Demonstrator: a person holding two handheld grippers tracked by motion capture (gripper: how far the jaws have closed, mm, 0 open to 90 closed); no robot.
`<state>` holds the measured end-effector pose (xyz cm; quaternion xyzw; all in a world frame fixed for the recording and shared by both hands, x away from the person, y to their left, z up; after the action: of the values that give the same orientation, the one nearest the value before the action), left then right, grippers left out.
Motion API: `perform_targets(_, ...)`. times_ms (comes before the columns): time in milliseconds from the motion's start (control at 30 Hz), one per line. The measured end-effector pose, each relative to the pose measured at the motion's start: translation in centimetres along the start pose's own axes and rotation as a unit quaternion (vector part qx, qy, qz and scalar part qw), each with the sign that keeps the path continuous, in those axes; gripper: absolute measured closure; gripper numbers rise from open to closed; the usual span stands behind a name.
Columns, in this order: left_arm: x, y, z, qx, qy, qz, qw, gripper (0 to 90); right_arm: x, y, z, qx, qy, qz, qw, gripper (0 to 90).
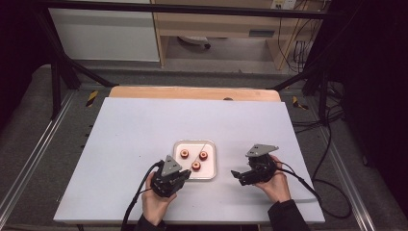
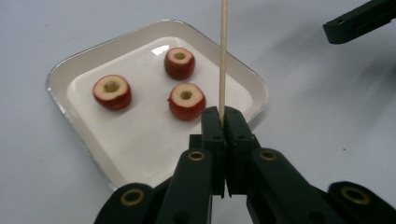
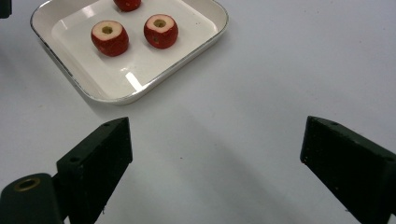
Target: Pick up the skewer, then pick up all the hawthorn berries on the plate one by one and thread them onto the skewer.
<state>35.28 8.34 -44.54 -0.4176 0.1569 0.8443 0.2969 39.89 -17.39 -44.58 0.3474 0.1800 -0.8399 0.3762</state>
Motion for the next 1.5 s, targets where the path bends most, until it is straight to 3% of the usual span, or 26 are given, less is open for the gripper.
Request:
perform_targets(133,0.8,-0.5,0.6,-0.006,0.023,0.027,0.9994,88.7,-0.8,-0.1,-0.3,-0.006,-0.01,-0.017,0.9998,7.0)
perform_targets(333,1.7,-1.0,1.1,-0.007,0.053,0.047,0.9975,88.7,-2.3,-0.7,-1.0,-0.02,-0.022,-0.03,0.9991,3.5)
perform_targets(433,2.0,-1.2,1.1,-0.006,0.059,0.052,0.9969,88.7,-2.8,-1.0,-1.3,-0.022,-0.028,-0.033,0.9988,3.4)
perform_targets(700,2.6,-1.9,1.6,-0.005,0.068,0.059,0.9959,88.7,-5.1,-1.0,-2.7,-0.025,-0.038,-0.071,0.9964,3.7)
perform_targets(933,3.2,-2.2,1.8,-0.003,0.08,0.064,0.9947,88.7,-6.6,-1.3,-4.5,-0.027,-0.046,-0.08,0.9954,4.2)
perform_targets(1133,3.6,-2.3,1.6,0.003,0.077,0.069,0.9947,88.6,-7.8,-1.7,-6.3,-0.03,-0.07,-0.082,0.9937,6.7)
perform_targets(1233,3.8,-2.3,1.6,0.007,0.075,0.067,0.9949,88.7,-8.4,-1.7,-7.1,-0.036,-0.091,-0.089,0.9912,10.8)
perform_targets(1367,3.8,-2.4,1.7,0.006,0.075,0.068,0.9949,88.7,-8.8,-1.7,-7.8,-0.037,-0.115,-0.08,0.9895,13.8)
perform_targets(1500,3.7,-2.6,1.8,0.01,0.083,0.059,0.9947,88.6,-9.0,-1.8,-9.1,-0.041,-0.152,-0.074,0.9848,18.0)
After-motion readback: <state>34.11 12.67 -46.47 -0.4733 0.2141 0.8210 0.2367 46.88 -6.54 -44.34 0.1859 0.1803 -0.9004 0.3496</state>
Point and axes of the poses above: each handheld gripper's, and its own axes: z roughly backward along the jaws, x roughly out of its underside, y roughly to its right, the point moved 5 cm from there along -z, roughly forward along the jaws, and after that the axes turned 5 degrees about -x, right-handed, at the moved point
